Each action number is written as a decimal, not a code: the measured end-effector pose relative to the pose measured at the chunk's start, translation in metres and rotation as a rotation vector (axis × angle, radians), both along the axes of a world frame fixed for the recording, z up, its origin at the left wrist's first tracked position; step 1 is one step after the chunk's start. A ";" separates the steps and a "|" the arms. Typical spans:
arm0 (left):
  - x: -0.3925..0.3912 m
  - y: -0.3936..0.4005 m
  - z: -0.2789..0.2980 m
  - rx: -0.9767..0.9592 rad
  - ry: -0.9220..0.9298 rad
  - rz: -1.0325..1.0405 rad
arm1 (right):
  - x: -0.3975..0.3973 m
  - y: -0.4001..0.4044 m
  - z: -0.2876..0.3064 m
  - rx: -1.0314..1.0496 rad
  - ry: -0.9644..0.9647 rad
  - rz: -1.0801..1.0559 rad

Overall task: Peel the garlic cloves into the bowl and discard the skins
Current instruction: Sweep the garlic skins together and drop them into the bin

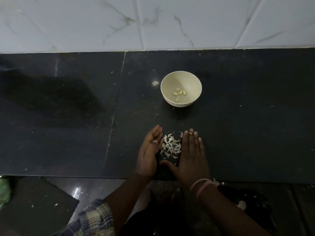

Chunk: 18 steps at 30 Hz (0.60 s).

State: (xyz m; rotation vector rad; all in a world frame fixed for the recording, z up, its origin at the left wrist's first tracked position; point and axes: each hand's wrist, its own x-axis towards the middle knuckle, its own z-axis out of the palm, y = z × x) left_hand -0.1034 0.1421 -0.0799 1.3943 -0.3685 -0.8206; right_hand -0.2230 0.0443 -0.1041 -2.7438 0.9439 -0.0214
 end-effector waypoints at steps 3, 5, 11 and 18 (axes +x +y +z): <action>0.009 0.001 0.001 -0.064 0.033 0.049 | 0.015 0.003 0.000 0.025 -0.036 0.012; 0.023 -0.005 0.000 -0.072 0.017 0.100 | 0.028 0.005 -0.001 0.032 -0.047 0.047; 0.041 -0.014 -0.001 -0.066 0.037 -0.028 | 0.040 0.008 0.002 0.088 -0.086 0.141; 0.056 -0.009 -0.014 -0.091 0.077 0.253 | 0.064 -0.002 -0.001 -0.078 -0.187 0.261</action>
